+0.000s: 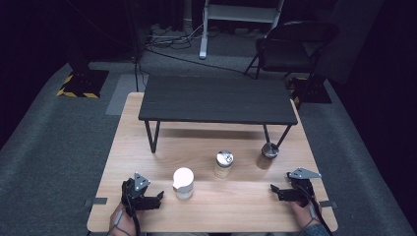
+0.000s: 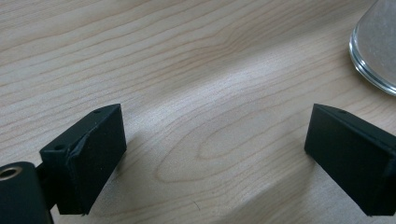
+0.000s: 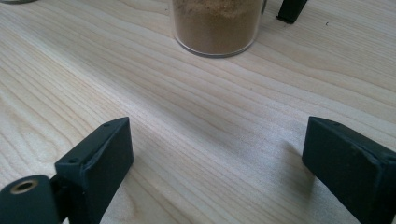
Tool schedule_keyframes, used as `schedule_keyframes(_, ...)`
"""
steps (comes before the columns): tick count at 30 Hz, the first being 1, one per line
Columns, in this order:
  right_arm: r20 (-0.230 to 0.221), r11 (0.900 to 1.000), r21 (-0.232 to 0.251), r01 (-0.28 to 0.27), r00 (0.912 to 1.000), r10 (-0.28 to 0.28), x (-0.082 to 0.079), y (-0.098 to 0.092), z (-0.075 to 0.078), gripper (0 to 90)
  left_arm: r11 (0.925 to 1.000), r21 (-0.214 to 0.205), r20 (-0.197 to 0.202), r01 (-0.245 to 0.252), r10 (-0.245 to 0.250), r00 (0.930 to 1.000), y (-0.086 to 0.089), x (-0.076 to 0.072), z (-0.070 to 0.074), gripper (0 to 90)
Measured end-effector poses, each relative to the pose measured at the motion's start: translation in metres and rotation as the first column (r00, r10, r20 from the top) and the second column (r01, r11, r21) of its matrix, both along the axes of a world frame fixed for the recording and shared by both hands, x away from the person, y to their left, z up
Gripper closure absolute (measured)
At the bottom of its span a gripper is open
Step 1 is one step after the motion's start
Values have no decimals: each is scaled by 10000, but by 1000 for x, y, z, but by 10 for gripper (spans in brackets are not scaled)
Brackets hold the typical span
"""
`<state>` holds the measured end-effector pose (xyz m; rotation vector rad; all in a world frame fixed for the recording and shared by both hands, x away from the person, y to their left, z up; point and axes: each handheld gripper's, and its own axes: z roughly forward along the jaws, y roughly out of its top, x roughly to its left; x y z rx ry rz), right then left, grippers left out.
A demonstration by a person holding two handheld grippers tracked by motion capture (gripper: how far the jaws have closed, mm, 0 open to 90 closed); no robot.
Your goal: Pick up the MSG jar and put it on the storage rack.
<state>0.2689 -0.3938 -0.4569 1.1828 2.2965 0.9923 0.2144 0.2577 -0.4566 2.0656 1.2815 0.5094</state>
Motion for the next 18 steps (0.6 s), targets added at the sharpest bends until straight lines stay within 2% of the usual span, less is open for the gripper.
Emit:
schedule_keyframes(5,-5,10000,-5,-25,10000,25,0,0,0,85,9999,-14,32,163,-163,9999,2,-1,0,54)
schedule_keyframes(8,-7,10000,-5,-39,10000,39,1,0,0,85,9991,122,61,397,-397,9992,2,-2,1,53)
schedule_keyframes(10,-9,10000,-6,-43,10000,43,1,0,0,85,9990,53,-108,437,-437,9990,4,-1,2,54)
schedule_keyframes(11,-10,10000,-7,-46,10000,46,1,0,0,85,9986,93,-194,528,-526,9984,6,-1,6,72)
schedule_keyframes(12,-8,10000,-8,-48,10000,48,1,0,0,85,9974,-40,-133,726,-727,9973,9,-1,5,130)
schedule_keyframes(14,-12,10000,-6,-46,10000,46,1,-1,0,84,9969,-141,-155,780,-783,9968,11,-2,5,143)
schedule_keyframes(16,-16,10000,-3,-55,10000,55,1,0,0,82,9961,-326,54,825,-824,9966,13,-7,6,142)
schedule_keyframes(18,-5,10000,-7,-85,10000,85,2,-1,0,81,9943,-657,440,835,-807,9958,17,-14,7,147)
